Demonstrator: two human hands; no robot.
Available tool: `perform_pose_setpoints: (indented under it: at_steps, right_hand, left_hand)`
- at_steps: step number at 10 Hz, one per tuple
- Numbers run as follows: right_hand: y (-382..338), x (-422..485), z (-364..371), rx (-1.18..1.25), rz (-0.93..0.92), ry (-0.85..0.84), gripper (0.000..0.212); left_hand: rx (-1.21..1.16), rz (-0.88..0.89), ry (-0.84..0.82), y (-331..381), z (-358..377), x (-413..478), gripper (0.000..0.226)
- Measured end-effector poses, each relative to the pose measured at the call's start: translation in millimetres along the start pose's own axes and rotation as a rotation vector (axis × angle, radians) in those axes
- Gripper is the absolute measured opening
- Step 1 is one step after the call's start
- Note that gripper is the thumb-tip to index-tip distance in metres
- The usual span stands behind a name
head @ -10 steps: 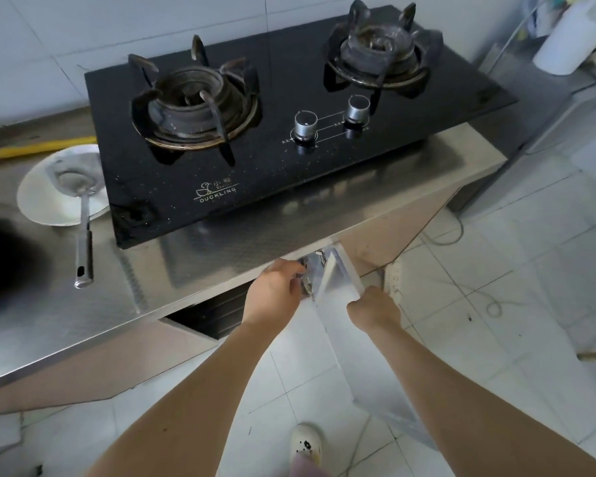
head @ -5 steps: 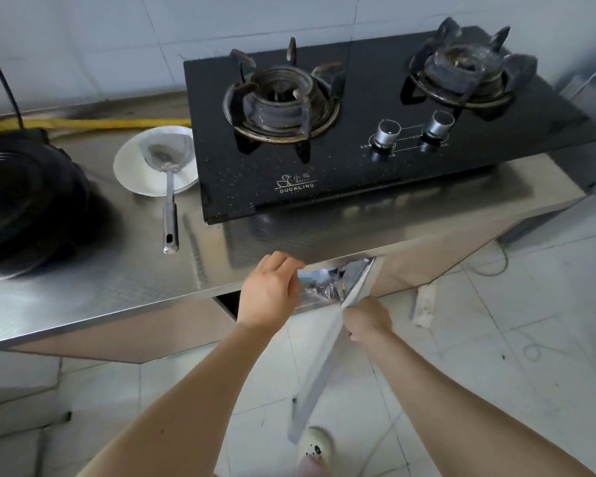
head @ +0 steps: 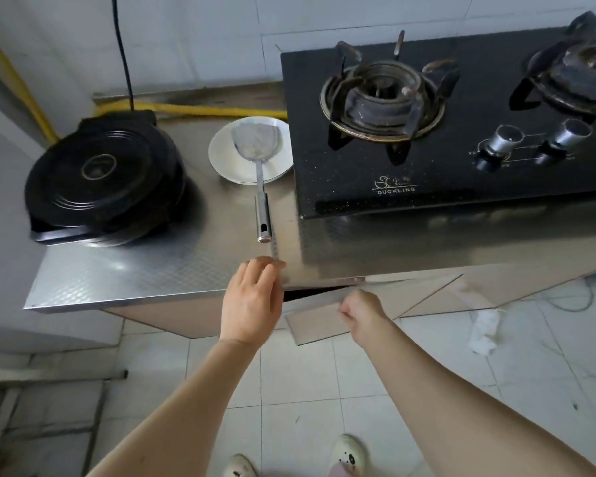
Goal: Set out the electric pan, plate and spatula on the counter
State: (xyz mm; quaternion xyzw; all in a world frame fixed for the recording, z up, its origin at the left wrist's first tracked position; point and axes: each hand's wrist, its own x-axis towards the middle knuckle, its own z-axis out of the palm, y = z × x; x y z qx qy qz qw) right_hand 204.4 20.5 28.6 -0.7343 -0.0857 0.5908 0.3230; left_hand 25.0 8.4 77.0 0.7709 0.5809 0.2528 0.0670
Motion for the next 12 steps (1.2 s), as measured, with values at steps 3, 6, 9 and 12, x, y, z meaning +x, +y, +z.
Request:
perform_pose_setpoints:
  at_steps: [3, 6, 9, 12]
  right_hand:
    - [-4.6, 12.7, 31.3, 0.393, 0.040, 0.019, 0.054]
    - [2.0, 19.8, 31.1, 0.607, -0.005, -0.066, 0.061]
    - [-10.9, 3.0, 26.5, 0.380, -0.014, -0.018, 0.045]
    - [-38.2, -52.4, 22.6, 0.119, 0.070, 0.045, 0.024]
  left_hand:
    - [0.041, -0.065, -0.071, -30.2, -6.3, 3.7, 0.032]
    - [0.080, -0.020, -0.096, -48.8, -13.0, -3.3, 0.031]
    - [0.102, -0.004, -0.138, -48.3, -24.3, -9.9, 0.033]
    - [0.120, -0.044, -0.145, -47.1, -71.0, 1.2, 0.040]
